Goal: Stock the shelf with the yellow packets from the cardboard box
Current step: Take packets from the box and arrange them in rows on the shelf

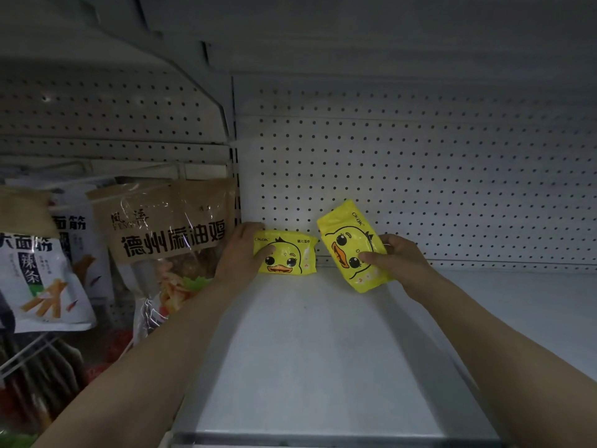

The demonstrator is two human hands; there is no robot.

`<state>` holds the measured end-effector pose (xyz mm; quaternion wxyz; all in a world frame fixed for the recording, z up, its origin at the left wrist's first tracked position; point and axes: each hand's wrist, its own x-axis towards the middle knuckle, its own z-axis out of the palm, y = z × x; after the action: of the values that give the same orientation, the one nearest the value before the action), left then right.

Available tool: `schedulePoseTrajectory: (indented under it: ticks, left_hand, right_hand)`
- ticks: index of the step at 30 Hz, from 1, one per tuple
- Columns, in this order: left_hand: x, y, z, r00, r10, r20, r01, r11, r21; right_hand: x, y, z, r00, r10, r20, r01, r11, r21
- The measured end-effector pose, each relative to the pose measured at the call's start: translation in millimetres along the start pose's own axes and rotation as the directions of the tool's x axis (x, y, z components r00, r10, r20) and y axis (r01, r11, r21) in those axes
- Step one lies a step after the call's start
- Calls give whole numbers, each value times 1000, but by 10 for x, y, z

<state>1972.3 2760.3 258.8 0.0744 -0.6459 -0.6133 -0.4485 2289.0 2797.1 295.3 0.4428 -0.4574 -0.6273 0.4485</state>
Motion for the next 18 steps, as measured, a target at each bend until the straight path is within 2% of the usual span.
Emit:
schedulePoseTrajectory:
  ticks: [4,9,13,18]
  left_hand:
    - [-139,-34,-118,999,-34,11,35,996,-87]
    - [-320,-39,-193,1000,6,17,-4,991,-130]
    - [-421,-81,-211,998,58,36,-53,991,-125]
    - [-469,-264,-116,994,66,85,-62,997,-53]
  right_hand:
    - [155,-102,210,996,-37,85,54,978,-203]
    - [355,-173,706,960,-62,273,194,851,-489]
    - [479,-232,1045,931,-107,349,296,781,-551]
    - [552,-249,1259,924,-183,336,358,719,-595]
